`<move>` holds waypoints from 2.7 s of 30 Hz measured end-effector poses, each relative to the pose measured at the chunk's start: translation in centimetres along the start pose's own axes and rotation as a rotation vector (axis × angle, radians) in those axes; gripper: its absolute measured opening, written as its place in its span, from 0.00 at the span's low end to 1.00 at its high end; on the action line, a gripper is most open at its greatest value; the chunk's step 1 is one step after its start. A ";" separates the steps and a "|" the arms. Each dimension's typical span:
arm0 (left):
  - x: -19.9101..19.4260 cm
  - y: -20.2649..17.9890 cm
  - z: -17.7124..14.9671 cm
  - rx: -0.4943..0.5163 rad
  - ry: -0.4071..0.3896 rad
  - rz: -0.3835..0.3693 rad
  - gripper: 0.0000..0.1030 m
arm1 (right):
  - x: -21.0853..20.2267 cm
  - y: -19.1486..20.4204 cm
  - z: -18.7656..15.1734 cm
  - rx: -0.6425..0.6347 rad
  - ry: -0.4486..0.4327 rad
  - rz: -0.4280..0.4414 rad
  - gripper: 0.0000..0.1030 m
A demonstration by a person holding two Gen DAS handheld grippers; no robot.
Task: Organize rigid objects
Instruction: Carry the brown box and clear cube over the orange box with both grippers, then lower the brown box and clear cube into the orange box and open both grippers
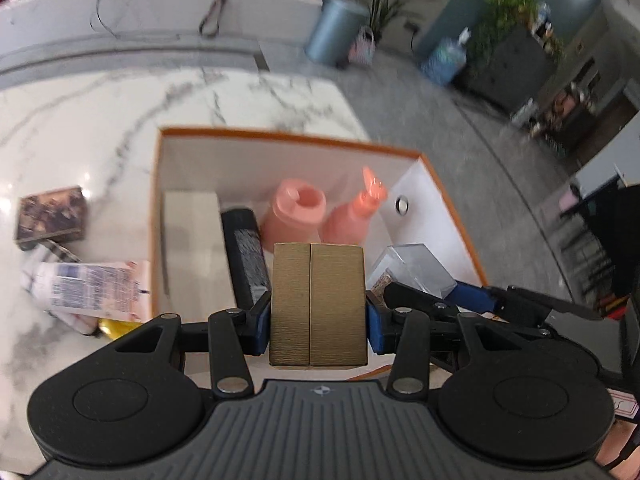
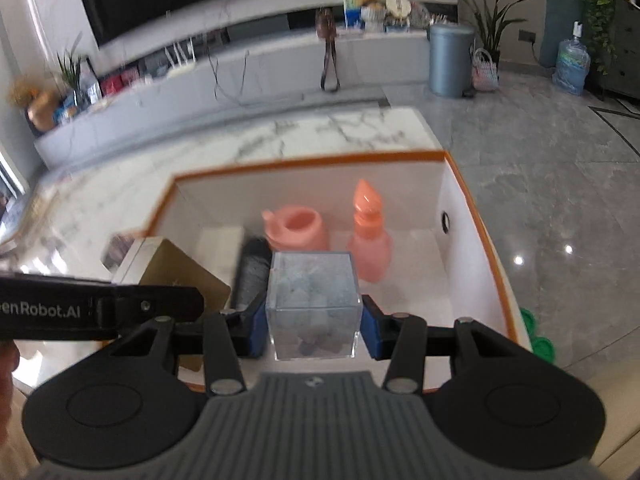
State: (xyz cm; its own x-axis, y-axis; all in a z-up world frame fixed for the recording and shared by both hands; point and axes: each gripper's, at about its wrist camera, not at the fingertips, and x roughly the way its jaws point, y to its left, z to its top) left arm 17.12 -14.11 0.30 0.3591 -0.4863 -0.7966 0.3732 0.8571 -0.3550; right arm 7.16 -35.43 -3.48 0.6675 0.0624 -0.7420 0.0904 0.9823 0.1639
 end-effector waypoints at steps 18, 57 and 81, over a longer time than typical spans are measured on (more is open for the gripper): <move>8.6 -1.0 1.9 -0.004 0.188 0.018 0.50 | 8.0 -3.1 1.4 -0.162 0.284 -0.059 0.46; 11.5 -1.0 2.9 0.115 0.336 0.036 0.80 | 11.1 -1.3 0.5 -0.295 0.437 -0.050 0.54; 8.3 -0.2 3.0 0.198 0.299 -0.022 0.48 | 10.2 -1.8 1.4 -0.295 0.411 0.037 0.47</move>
State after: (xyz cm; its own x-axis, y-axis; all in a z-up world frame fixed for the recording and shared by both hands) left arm 22.58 -18.85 -4.78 0.0942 -0.4082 -0.9080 0.5475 0.7830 -0.2952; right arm 14.80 -36.85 -10.42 0.3146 0.1043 -0.9435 -0.1801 0.9825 0.0486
